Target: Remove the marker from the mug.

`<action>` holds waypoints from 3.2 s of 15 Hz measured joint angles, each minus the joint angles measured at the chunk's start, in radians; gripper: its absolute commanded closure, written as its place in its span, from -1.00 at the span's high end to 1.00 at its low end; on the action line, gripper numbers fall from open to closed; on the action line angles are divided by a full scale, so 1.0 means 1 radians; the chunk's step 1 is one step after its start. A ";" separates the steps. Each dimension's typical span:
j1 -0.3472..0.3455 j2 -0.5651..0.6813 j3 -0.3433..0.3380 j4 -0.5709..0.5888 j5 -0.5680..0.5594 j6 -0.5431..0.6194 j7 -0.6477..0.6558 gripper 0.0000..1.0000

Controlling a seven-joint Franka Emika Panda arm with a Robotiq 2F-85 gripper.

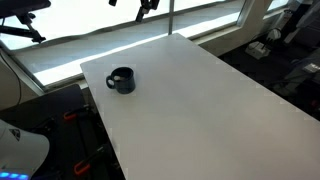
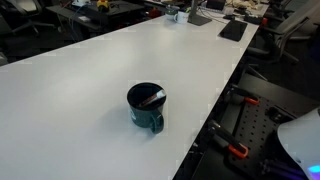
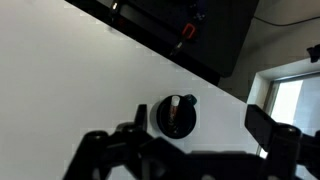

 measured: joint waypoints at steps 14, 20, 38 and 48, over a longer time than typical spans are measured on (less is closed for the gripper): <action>0.002 0.166 0.035 0.033 -0.013 -0.070 -0.001 1.00; 0.008 0.365 0.069 0.090 -0.039 -0.069 0.008 1.00; 0.079 0.302 0.140 -0.069 -0.099 0.281 0.094 1.00; 0.064 0.161 0.138 -0.324 -0.100 0.524 0.094 1.00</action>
